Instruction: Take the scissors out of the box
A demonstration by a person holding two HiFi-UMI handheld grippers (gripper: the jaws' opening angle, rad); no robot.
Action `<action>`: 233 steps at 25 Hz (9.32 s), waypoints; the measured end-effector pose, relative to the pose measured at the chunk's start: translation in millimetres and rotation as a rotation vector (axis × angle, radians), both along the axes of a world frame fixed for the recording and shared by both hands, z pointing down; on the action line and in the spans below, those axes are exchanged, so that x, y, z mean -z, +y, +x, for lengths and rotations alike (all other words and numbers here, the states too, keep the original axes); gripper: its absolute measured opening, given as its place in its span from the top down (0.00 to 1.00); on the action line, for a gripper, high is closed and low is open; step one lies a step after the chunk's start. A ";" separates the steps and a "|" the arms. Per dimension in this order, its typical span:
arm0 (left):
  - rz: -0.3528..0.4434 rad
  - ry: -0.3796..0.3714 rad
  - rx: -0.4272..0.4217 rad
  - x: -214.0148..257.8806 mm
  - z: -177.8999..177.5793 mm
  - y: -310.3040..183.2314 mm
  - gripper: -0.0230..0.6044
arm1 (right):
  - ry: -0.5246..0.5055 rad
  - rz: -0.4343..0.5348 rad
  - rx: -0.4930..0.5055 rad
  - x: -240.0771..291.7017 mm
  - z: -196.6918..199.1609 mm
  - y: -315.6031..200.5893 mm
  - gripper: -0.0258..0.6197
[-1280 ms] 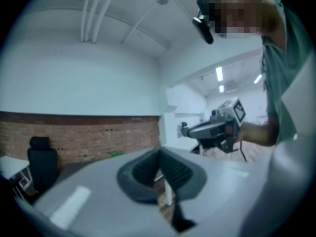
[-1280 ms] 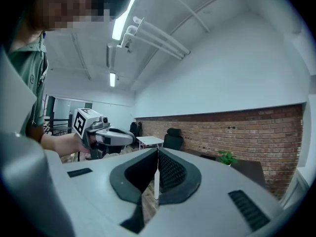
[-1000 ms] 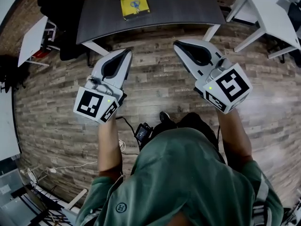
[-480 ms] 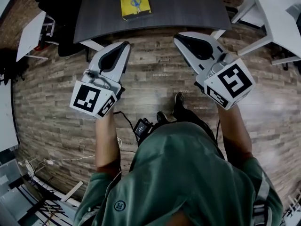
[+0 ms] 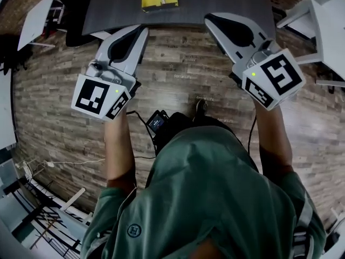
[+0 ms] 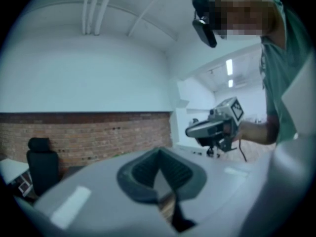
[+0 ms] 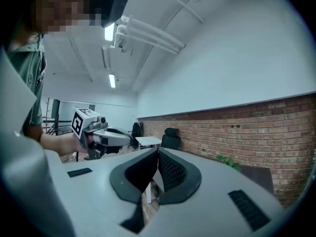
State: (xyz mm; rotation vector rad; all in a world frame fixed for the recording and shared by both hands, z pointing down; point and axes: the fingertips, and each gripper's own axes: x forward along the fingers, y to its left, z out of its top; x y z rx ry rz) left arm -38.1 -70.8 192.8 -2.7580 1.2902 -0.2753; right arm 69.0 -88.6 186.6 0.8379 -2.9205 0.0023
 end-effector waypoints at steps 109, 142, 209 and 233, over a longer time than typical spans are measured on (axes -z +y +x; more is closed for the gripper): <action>-0.259 0.016 -0.093 -180.1 -148.5 -446.6 0.97 | 0.235 -0.402 -0.042 -239.5 -197.7 -436.0 0.95; -0.351 0.031 -0.085 -261.8 -166.9 -445.8 0.97 | 0.655 -0.633 -0.098 -417.1 -223.5 -429.2 0.82; -0.333 -0.014 -0.268 -236.0 -47.4 -452.8 0.97 | 0.698 -0.483 -0.244 -322.5 -69.3 -418.4 0.85; -0.380 -0.039 -0.260 -255.2 -30.7 -446.7 0.97 | 0.751 -0.677 -0.156 -423.3 -66.2 -410.4 0.85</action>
